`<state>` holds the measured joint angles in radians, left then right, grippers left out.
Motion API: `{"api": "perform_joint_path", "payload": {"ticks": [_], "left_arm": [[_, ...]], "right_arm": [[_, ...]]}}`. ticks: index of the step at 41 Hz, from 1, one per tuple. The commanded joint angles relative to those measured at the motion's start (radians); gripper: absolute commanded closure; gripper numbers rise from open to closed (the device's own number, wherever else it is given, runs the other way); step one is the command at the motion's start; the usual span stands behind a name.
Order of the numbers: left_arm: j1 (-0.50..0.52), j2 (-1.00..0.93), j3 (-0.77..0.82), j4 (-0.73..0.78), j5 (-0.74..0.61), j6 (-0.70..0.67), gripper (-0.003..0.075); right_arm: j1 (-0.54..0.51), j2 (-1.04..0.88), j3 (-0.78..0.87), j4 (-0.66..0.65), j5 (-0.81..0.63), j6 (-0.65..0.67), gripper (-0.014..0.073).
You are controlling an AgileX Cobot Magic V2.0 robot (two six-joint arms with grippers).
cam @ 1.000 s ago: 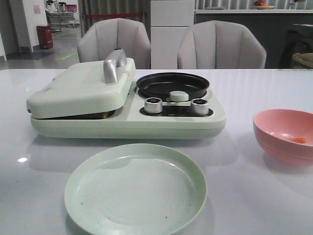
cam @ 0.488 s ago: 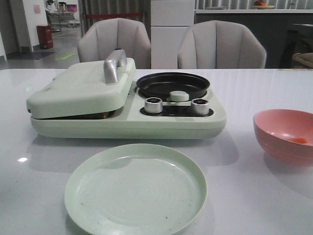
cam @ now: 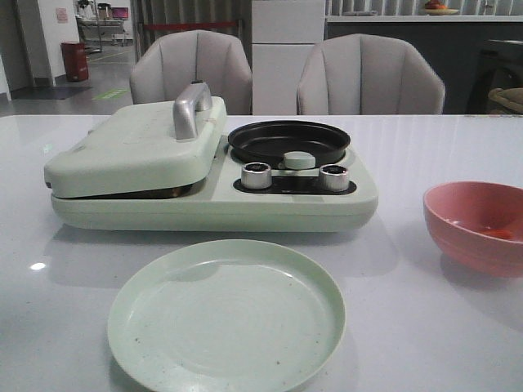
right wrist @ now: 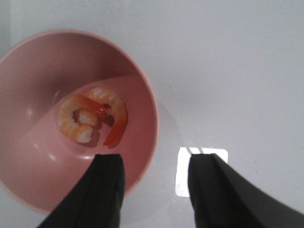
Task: Make breakfast with bread and shrimp
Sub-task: 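Grasp the rim of the pink shrimp bowl with the right gripper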
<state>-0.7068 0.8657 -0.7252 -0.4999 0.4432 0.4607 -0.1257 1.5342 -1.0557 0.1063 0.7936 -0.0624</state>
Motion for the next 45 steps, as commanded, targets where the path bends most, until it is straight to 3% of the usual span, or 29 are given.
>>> {"api": "perform_joint_path", "payload": {"ticks": [1,18,32,38,45], "left_arm": [[-0.008,-0.006,-0.029,-0.016,-0.071,0.003,0.0622],[-0.008,-0.006,-0.029,-0.016,-0.071,0.003,0.0622],[-0.008,-0.006,-0.029,-0.015,-0.071,0.003,0.0622],[-0.008,-0.006,-0.029,-0.015,-0.071,0.003,0.0622],[-0.008,-0.006,-0.029,-0.015,-0.071,0.003,0.0622]], "right_arm": [[-0.005,0.024,-0.044,0.008,-0.083,-0.017,0.0161],[-0.002,0.179,-0.048,0.035,-0.232,-0.017,0.0167],[-0.002,0.194,-0.049,0.036,-0.222,-0.018,0.0486],[-0.002,0.190,-0.049,0.035,-0.217,-0.018,0.0550],[0.029,0.117,-0.072,0.016,-0.210,-0.050,0.0557]]}}
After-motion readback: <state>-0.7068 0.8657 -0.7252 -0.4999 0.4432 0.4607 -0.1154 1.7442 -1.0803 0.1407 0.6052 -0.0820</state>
